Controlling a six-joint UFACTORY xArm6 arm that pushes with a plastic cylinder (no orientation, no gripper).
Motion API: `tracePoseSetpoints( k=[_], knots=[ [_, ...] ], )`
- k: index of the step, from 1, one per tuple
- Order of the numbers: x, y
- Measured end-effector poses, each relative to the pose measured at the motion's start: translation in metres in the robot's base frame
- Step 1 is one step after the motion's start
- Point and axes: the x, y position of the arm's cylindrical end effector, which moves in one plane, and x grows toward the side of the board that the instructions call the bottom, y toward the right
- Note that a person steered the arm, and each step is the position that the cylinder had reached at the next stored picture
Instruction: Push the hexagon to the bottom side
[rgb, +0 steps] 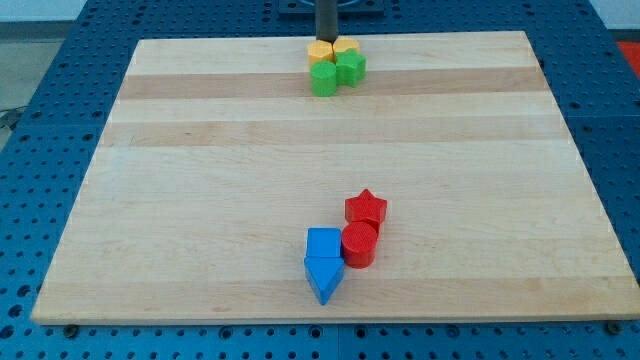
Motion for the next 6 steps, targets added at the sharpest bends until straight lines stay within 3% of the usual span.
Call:
tracePoseSetpoints(
  k=[1, 2, 3, 4, 6],
  knots=[
    [0.028, 0.000],
    [0.028, 0.000],
    [0.017, -0.001],
    [-0.026, -0.015],
    [-0.029, 0.057]
  ],
)
